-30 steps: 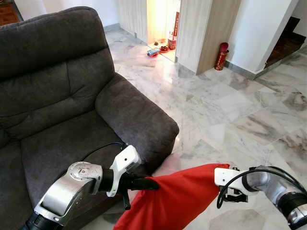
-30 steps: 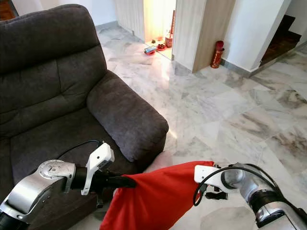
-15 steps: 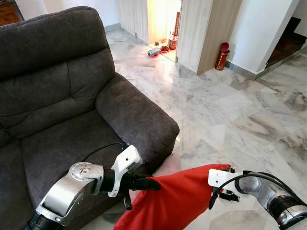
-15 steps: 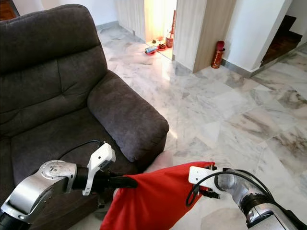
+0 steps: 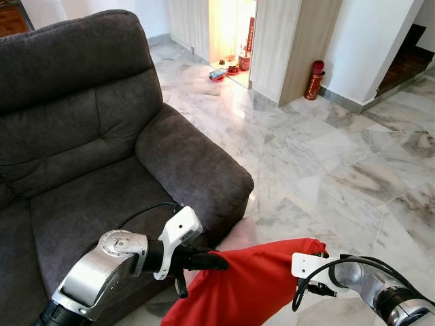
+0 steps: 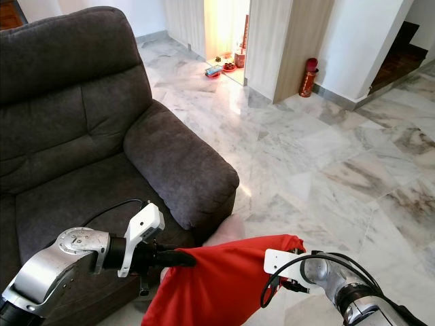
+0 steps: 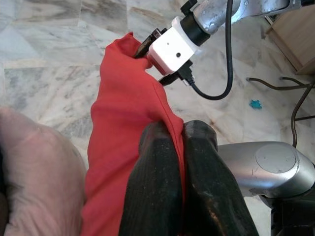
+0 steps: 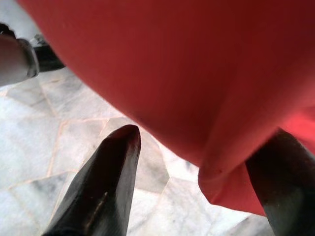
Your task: Move the pillow to the sofa from floor
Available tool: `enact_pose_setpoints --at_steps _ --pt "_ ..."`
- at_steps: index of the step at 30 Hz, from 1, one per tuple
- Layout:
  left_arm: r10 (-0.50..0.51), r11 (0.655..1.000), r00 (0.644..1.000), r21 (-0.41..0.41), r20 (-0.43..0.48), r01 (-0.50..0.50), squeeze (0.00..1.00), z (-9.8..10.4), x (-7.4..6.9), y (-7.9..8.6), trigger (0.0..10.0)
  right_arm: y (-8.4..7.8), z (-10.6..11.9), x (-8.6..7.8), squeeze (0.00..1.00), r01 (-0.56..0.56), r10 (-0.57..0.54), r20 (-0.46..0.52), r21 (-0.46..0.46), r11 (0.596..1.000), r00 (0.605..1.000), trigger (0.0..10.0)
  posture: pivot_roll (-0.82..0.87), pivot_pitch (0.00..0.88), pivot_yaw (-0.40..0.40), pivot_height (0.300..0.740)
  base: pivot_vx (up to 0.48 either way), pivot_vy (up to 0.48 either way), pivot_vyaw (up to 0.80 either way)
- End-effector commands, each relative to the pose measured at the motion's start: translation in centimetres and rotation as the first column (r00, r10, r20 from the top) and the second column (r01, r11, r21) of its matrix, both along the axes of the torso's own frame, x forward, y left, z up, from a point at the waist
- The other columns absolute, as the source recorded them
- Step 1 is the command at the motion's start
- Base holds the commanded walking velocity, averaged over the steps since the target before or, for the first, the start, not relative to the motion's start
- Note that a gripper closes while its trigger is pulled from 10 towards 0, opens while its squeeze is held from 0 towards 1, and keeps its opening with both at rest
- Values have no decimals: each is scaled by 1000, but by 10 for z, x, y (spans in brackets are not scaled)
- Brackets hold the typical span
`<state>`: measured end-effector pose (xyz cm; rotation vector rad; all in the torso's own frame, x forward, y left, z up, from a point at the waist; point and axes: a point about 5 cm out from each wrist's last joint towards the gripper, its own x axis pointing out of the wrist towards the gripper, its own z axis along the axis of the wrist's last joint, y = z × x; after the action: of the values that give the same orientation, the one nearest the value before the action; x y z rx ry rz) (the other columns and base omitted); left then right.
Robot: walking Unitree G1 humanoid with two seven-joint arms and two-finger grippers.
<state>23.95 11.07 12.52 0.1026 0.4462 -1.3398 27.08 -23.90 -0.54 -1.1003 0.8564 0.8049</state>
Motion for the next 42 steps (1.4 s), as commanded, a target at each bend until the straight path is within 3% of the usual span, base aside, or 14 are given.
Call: enact_pose_setpoints --at_steps 1,42 --pt "-51 996 993 -66 103 58 0 26 1 -9 10000 0 -1 1 0 21 -21 32 -3 1000 999 0 12 0 12 736 0 0 0" --pt "-54 995 993 -72 108 62 0 25 3 -12 10000 9 -6 0 0 20 -20 56 2 1000 998 0 4 0 13 736 0 0 0"
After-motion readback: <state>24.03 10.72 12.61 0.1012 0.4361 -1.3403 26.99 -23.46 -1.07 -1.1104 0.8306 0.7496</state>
